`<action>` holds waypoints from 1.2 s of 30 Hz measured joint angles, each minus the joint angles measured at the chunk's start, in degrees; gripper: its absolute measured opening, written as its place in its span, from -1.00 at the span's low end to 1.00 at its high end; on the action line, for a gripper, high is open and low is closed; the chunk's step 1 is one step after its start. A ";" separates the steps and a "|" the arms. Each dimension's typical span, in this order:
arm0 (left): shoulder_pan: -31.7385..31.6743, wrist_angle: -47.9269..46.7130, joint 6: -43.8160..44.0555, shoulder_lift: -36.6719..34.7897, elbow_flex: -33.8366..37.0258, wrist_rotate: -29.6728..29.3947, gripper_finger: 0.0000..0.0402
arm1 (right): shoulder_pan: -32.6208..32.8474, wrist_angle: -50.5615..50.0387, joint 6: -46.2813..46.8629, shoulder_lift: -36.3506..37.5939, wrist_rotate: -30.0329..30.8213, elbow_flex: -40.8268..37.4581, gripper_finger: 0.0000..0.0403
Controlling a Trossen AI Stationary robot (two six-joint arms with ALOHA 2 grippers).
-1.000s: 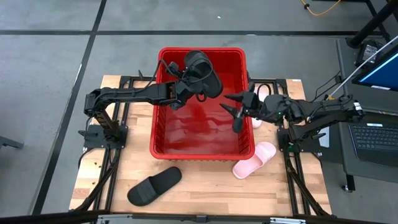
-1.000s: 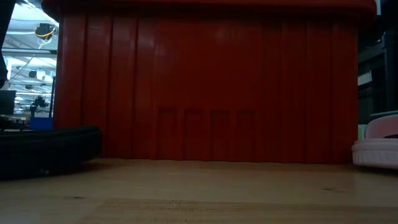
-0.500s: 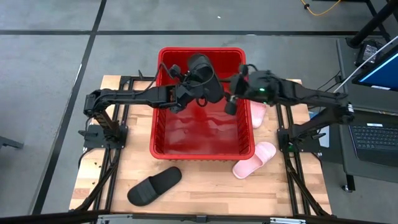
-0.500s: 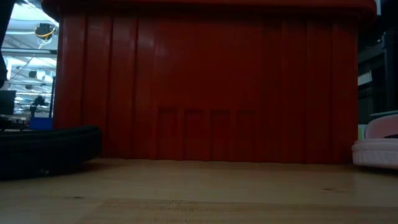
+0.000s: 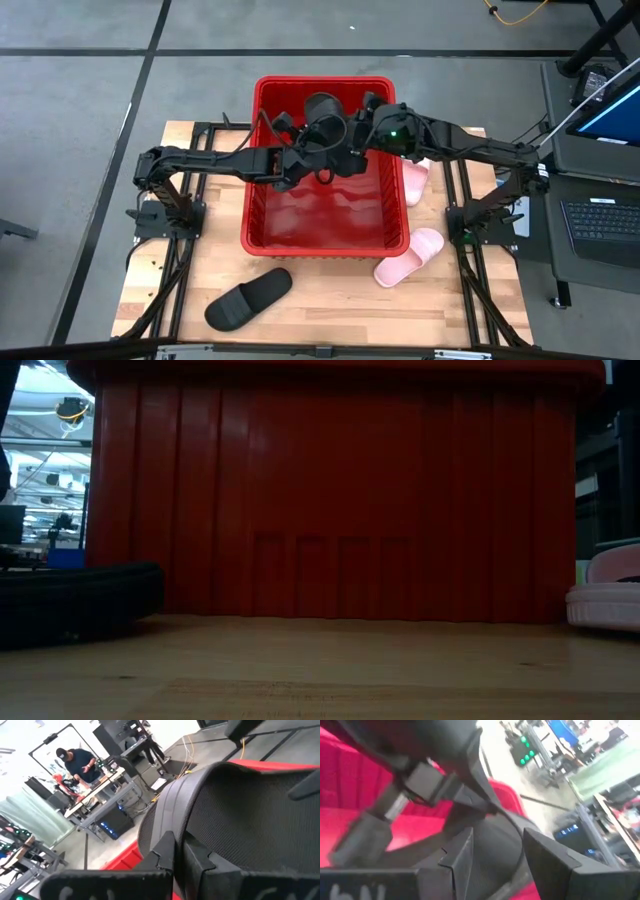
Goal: Pick and place slides into bin
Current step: Put the top left black slide into the red bin
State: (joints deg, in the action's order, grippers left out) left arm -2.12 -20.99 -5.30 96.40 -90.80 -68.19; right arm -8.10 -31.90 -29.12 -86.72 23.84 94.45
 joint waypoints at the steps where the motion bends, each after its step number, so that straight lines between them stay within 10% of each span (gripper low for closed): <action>1: 0.08 0.00 0.01 0.00 0.00 -0.02 -0.97 | -0.07 -0.43 0.02 -0.01 0.45 0.00 -0.13; 36: -0.73 1.61 -0.98 0.00 0.00 0.40 -0.97 | -0.92 -0.09 3.36 0.21 -1.54 0.11 -0.40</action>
State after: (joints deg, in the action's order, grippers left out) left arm -2.85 -19.38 -6.28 96.40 -90.80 -67.78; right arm -9.02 -31.99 -25.76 -86.51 22.30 94.56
